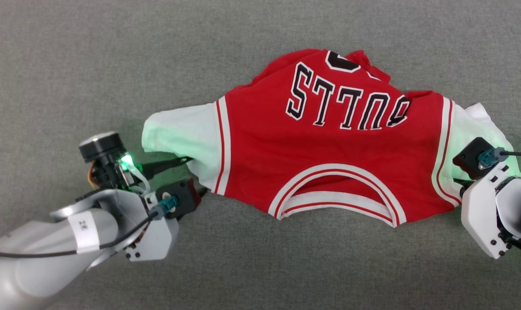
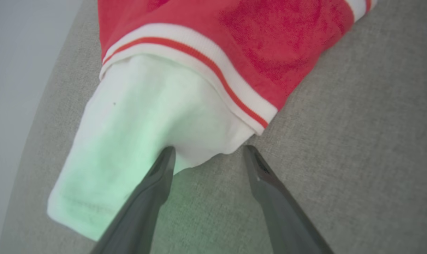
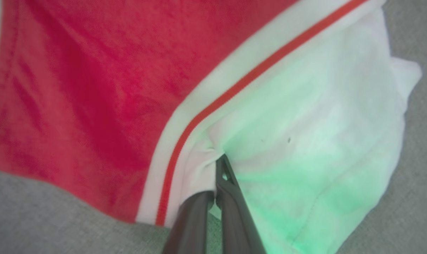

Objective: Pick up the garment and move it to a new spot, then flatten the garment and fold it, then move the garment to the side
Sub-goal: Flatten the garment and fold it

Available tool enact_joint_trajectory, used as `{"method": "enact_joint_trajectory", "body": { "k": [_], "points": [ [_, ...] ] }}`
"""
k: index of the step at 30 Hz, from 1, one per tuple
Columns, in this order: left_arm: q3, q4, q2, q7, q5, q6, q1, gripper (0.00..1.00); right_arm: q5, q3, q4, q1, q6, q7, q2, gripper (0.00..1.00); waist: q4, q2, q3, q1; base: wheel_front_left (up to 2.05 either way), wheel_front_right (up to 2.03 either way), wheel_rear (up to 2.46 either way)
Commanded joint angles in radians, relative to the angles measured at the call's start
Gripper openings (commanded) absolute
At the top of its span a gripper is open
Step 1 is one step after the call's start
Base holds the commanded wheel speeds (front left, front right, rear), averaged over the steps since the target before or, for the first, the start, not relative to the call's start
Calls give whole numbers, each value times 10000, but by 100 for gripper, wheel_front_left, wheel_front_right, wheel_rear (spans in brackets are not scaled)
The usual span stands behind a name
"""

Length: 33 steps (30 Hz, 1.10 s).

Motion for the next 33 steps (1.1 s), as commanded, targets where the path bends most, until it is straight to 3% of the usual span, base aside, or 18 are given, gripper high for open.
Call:
{"method": "enact_joint_trajectory", "body": {
  "k": [1, 14, 15, 17, 19, 20, 26, 33],
  "points": [
    [9, 53, -37, -61, 26, 24, -36, 100, -4, 394, 510, 286, -24, 98, 274, 0, -11, -1, 16, 0, 0, 0, 0],
    [-14, 880, -747, -279, 264, 22, -112, 100, -28, 510, 842, 81, -30, -79, 621, 0, -122, -1, 220, 0, 0, 0, 0],
    [-25, 922, -786, -213, 219, 22, -75, 88, -28, 519, 846, 70, -30, -93, 630, 0, -144, -1, 251, 0, 0, 0, 0],
    [-29, 1031, -871, -137, 48, 23, -114, 55, -35, 515, 852, 46, -31, -110, 641, 0, -181, -1, 313, 0, 0, 0, 0],
    [-26, 1130, -918, -62, -158, 23, -147, 9, -40, 507, 869, 38, -45, -112, 655, 0, -213, -1, 348, 0, 0, 0, 0],
    [-20, 1164, -928, -62, -319, 25, -195, 0, -44, 497, 874, 34, -51, -115, 658, 0, -226, -1, 365, 0, 0, 0, 0],
    [-4, 1324, -851, -180, -1040, 25, -403, 0, -7, 433, 901, 98, -55, -138, 679, 0, -260, -1, 283, 0, 0, 0, 0],
    [15, 1549, -762, -946, -2615, 23, -701, 0, 198, -262, 687, 271, -52, -885, 625, 0, -103, -1, -273, 0, 0, 0, 0]
  ]
}}
